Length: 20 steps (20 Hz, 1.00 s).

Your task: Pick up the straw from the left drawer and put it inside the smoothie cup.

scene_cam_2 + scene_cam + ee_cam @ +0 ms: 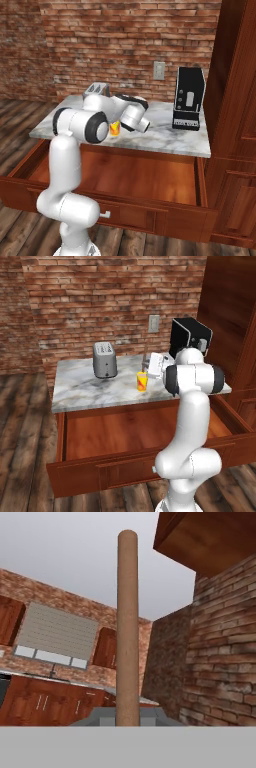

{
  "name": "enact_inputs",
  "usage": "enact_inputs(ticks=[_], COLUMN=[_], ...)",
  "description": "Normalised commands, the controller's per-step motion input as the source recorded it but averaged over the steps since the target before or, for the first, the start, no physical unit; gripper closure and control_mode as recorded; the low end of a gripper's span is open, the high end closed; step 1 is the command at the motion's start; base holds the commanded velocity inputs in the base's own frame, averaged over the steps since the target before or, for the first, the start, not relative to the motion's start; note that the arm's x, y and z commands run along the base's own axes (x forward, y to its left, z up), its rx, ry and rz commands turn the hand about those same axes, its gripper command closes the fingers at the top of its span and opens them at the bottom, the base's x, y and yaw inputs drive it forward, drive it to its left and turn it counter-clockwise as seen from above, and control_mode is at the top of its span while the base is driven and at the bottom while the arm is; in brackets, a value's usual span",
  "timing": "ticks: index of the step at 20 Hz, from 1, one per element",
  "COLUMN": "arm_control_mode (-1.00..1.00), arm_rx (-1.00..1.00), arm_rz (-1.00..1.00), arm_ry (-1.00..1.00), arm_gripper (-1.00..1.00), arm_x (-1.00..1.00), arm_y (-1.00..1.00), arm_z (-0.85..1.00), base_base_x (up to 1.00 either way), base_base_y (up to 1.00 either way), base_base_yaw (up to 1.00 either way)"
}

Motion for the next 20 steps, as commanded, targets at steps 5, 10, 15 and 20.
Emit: enact_inputs(ticks=[5, 10, 15, 20], arm_control_mode=[-1.0, -1.0, -1.0, -1.0], arm_rx=[0.0, 0.0, 0.0, 0.0], arm_rz=[0.0, 0.0, 0.0, 0.0], arm_ry=[-0.04, -0.05, -0.05, -0.05], arm_gripper=[1.0, 1.0, 1.0, 1.0], arm_x=[0.24, 0.15, 0.1, 0.12], arm_y=[0.0, -0.16, -0.23, -0.07], arm_z=[-0.13, -0.16, -0.17, -0.12], base_base_x=[0.0, 0.0, 0.0, 0.0], base_base_y=[0.0, 0.0, 0.0, 0.0], base_base_yaw=[0.0, 0.0, 0.0, 0.0])
